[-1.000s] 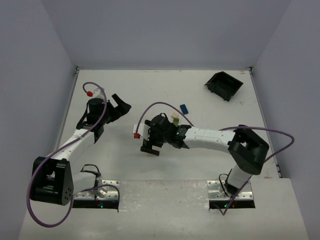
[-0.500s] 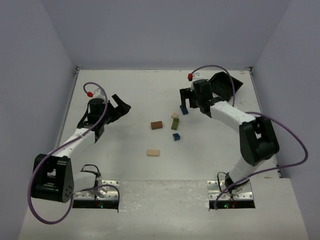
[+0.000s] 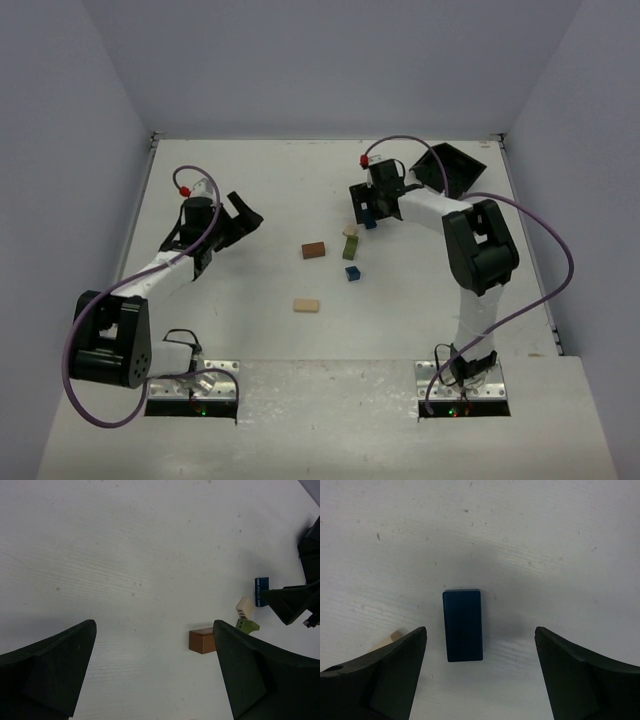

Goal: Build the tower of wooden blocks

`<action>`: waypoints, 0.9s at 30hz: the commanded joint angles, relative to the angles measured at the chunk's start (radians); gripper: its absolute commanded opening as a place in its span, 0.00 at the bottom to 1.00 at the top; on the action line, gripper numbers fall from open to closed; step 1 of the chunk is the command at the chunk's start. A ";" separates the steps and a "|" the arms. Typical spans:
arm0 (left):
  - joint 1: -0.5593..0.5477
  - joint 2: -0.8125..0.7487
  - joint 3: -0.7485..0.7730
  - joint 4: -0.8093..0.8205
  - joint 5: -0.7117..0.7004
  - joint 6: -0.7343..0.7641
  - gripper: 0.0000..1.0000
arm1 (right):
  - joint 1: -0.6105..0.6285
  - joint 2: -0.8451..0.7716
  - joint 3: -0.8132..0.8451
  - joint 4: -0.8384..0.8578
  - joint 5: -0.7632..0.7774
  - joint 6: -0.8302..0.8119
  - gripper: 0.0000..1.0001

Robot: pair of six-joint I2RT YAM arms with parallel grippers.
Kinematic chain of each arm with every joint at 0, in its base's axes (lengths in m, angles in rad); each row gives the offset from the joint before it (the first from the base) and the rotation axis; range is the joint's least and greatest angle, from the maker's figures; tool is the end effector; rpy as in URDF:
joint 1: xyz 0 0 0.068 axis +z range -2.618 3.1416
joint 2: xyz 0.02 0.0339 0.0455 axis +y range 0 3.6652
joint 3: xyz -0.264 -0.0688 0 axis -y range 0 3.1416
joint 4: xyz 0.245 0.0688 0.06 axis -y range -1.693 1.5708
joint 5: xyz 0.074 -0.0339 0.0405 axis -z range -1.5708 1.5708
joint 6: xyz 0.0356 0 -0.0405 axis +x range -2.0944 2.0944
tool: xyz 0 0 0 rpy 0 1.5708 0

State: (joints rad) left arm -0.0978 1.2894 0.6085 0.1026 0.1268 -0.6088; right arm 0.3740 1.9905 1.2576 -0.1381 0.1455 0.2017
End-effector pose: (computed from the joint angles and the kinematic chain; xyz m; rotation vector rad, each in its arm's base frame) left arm 0.2647 -0.0305 0.1998 -0.4813 2.1410 -0.5415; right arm 0.3930 0.1487 0.1517 -0.1447 2.4267 0.0819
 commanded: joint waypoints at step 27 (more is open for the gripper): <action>-0.008 -0.024 0.055 -0.021 0.025 0.029 1.00 | 0.245 -0.463 -0.270 0.063 -0.244 -0.529 0.02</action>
State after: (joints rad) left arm -0.0978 1.3231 0.6415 0.0790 0.1334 -0.5992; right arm 0.4592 1.6799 1.0635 -0.0833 -0.1144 -0.1714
